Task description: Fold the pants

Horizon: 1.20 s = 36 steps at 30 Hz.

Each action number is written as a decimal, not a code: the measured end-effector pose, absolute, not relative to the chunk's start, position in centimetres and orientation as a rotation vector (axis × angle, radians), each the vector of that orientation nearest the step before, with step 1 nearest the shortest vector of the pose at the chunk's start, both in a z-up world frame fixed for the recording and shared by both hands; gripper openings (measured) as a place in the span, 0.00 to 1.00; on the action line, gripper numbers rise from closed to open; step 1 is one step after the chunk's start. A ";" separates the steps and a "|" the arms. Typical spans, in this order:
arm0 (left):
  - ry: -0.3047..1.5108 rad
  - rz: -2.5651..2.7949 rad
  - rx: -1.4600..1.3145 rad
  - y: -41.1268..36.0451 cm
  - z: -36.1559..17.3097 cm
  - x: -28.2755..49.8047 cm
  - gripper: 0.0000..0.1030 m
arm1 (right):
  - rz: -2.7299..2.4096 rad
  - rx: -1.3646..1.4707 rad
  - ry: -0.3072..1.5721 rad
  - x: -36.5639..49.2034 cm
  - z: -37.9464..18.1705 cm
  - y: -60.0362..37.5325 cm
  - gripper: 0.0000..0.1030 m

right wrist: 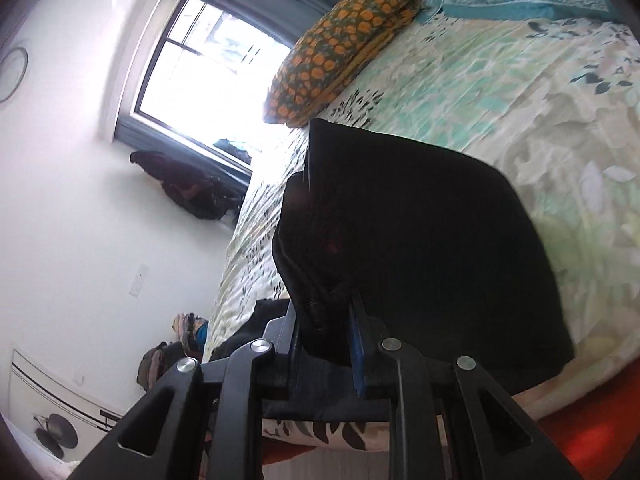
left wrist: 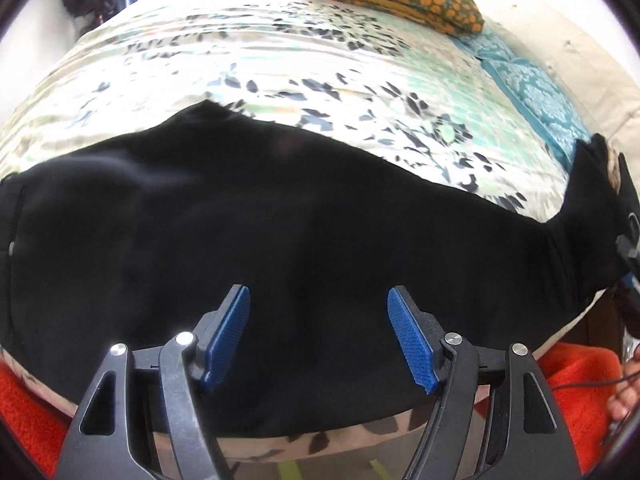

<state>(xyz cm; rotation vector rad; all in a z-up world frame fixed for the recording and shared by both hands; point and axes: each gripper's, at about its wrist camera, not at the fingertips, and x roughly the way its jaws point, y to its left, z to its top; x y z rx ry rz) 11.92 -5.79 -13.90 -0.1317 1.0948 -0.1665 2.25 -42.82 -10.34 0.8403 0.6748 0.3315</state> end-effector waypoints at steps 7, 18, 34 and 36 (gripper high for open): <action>1.073 -0.109 -0.230 0.1 -14.9 10.5 0.72 | 0.422 0.708 0.899 6.1 -16.6 -25.7 0.20; 0.984 -0.381 -0.257 -3.0 -11.9 9.2 0.72 | 0.383 0.313 0.866 1.8 -12.9 -24.1 0.77; 1.213 -0.385 -0.014 -12.9 -15.9 9.7 0.29 | 0.242 0.412 0.700 -2.9 -11.5 -30.5 0.81; 1.210 -0.371 -0.023 -12.7 -15.6 9.7 0.13 | 0.239 0.412 0.687 -3.1 -11.3 -30.5 0.81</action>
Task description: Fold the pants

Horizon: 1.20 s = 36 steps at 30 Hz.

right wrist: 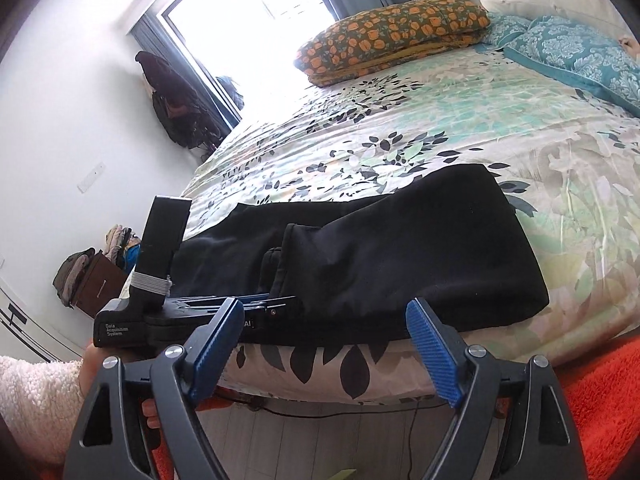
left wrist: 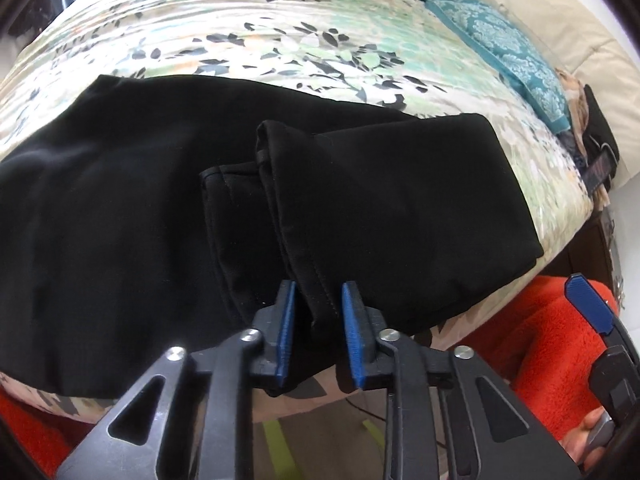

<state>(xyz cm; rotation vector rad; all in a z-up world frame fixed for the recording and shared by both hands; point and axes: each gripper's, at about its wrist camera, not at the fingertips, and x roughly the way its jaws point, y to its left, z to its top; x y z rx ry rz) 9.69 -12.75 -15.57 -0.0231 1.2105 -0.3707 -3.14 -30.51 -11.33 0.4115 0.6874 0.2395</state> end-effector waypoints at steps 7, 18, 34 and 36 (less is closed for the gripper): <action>1.089 -0.384 -0.020 -11.2 -11.4 7.8 0.10 | 0.193 0.381 0.643 -3.9 -10.7 -30.9 0.81; 1.139 -0.318 0.042 -9.9 -15.2 7.9 0.12 | 0.011 0.192 0.886 2.4 -15.5 -31.1 0.84; 0.921 -0.347 -0.063 -9.8 -9.8 8.5 0.60 | -0.018 0.001 0.918 3.4 -18.0 -28.1 0.96; 0.916 -0.406 0.021 -12.4 -10.8 8.5 0.61 | -0.017 0.003 0.916 3.4 -18.0 -28.0 0.96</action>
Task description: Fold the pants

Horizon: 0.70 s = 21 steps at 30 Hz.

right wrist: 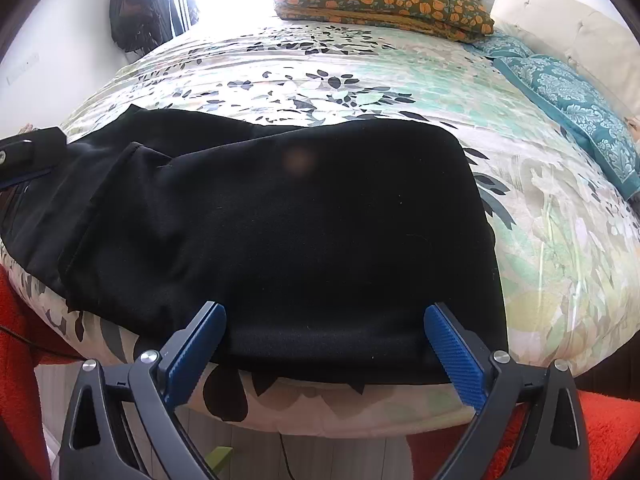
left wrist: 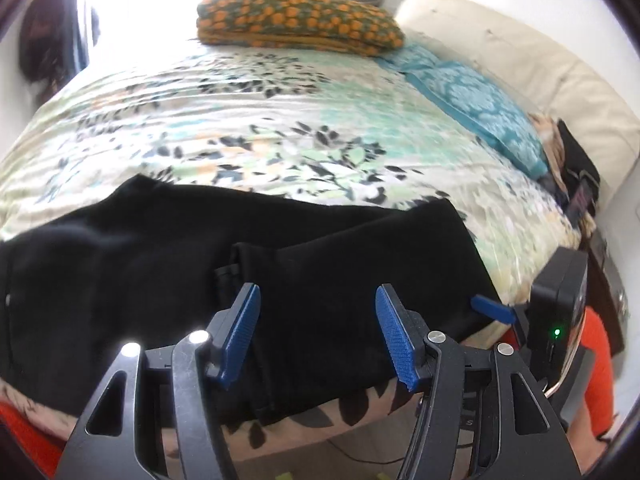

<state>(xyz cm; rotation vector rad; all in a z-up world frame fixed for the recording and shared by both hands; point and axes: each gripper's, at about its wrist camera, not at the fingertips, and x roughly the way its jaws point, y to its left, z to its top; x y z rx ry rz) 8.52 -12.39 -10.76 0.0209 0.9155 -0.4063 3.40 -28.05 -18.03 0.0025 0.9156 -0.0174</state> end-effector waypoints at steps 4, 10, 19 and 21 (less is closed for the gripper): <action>1.083 -0.363 0.097 -13.1 -15.9 10.3 0.55 | -0.004 0.019 0.911 3.3 -17.8 -28.4 0.96; 1.079 -0.357 0.131 -12.6 -17.0 9.7 0.45 | -0.001 0.063 0.789 1.6 -15.2 -29.3 0.96; 1.079 -0.314 0.184 -13.4 -17.3 9.1 0.47 | 0.004 0.034 0.915 3.7 -18.0 -28.6 0.97; 1.081 -0.311 0.189 -13.5 -17.3 9.1 0.47 | 0.004 0.026 0.919 3.7 -18.1 -28.5 0.97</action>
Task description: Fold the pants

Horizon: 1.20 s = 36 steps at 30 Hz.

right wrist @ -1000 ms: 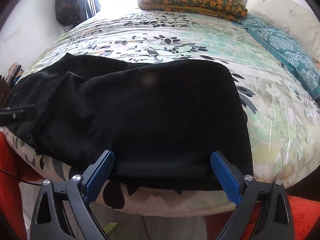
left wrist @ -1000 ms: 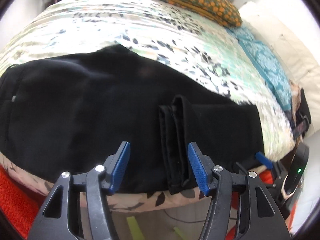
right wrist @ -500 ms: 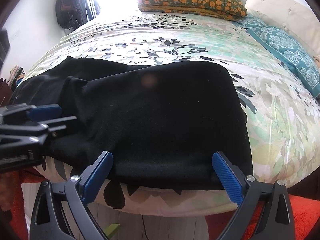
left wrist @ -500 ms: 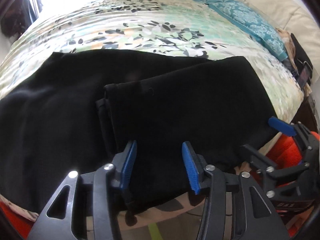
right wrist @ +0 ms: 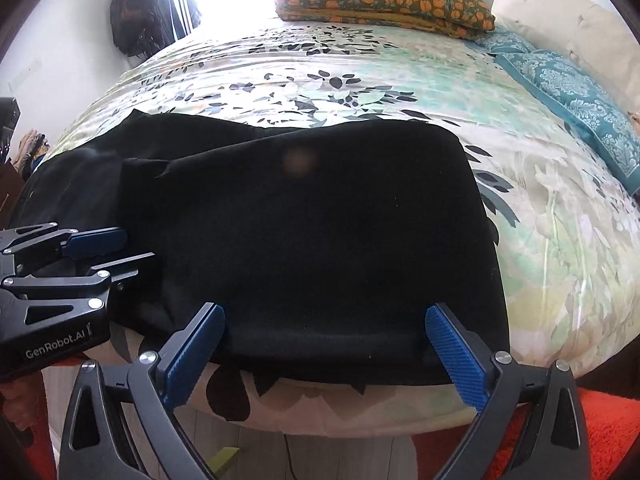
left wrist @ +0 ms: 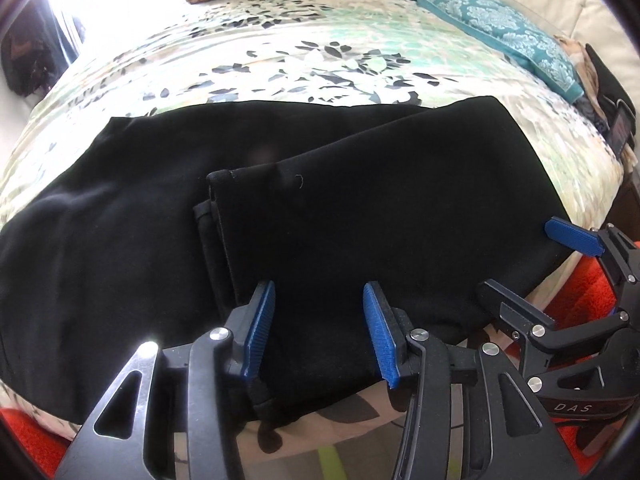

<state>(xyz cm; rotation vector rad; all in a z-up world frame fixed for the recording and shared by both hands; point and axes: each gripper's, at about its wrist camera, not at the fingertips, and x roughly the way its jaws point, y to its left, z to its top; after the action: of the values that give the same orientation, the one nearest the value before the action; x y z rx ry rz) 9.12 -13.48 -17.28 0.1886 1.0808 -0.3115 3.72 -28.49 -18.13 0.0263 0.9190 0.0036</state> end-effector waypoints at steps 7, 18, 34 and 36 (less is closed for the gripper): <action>1.082 -0.305 0.202 -13.7 -17.3 9.1 0.47 | 0.001 0.030 0.909 3.6 -18.4 -28.6 0.98; 1.074 -0.347 0.135 -12.7 -16.7 9.0 0.53 | 0.007 0.139 0.828 2.4 -16.2 -30.3 0.98; 0.998 0.050 -0.256 8.1 -12.5 10.0 0.75 | 0.019 0.201 0.727 1.8 -14.1 -30.7 0.98; 1.008 0.018 -0.257 7.9 -12.9 9.5 0.75 | 0.111 0.117 0.728 2.0 -14.1 -27.8 0.98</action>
<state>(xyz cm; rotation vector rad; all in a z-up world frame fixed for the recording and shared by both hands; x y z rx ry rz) 9.52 7.87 -12.89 -0.2574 1.0078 0.0177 2.03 -27.81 -14.13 0.1168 0.7280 0.1108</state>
